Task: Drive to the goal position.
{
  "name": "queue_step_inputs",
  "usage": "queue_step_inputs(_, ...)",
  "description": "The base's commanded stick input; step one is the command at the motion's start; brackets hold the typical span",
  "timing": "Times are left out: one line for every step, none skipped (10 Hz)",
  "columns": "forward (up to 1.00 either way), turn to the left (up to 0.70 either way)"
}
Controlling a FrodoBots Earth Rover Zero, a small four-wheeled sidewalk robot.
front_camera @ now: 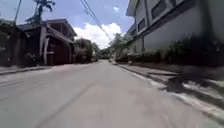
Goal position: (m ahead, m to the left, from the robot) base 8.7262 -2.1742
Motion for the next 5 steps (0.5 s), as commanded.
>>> queue_step_inputs(1.0,0.0)
queue_step_inputs(1.0,-0.01)
queue_step_inputs(1.0,-0.24)
queue_step_inputs(1.0,-0.38)
queue_step_inputs(1.0,-0.39)
